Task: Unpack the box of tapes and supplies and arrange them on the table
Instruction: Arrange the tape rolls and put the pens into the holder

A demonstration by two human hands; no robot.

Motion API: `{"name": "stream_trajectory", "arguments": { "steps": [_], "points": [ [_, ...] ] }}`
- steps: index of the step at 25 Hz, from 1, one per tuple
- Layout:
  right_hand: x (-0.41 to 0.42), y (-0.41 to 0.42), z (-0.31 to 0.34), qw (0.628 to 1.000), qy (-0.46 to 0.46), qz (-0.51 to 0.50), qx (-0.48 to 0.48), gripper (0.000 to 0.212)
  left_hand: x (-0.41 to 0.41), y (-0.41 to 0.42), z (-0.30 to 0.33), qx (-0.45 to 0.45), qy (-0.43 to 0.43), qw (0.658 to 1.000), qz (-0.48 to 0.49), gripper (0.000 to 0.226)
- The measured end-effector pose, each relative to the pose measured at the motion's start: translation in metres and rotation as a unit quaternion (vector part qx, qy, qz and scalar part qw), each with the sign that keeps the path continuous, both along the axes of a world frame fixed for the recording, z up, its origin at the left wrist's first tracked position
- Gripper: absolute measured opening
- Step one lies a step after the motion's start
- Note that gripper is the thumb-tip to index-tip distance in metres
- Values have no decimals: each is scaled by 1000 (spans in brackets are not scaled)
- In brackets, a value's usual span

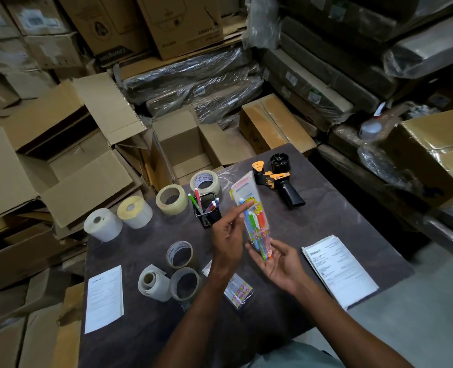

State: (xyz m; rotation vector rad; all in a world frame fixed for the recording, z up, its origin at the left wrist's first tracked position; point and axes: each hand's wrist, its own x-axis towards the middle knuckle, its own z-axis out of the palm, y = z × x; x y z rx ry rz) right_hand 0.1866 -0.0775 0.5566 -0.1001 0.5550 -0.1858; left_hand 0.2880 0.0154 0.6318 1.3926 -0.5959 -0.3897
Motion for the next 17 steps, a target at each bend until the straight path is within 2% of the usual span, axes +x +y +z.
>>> {"name": "stream_trajectory", "arguments": {
  "steps": [5,11,14,15,17],
  "points": [
    [-4,-2,-5,1000,4,3,1,38,4,1,-2,6,22,1000,-6,35],
    [-5,-5,-5,1000,20,-14,-1,28,8,-1,-17,-24,157,983,96,30],
    [-6,-6,-9,999,32,-17,-1,24,18,-1,-21,-36,189,974,123,29],
    [-6,-6,-11,999,32,-17,0,26,21,-2,-22,-40,200,970,130,29],
    [-7,-7,-17,1000,20,-10,-2,51,27,-2,-24,-53,222,963,142,30]
  ]
}}
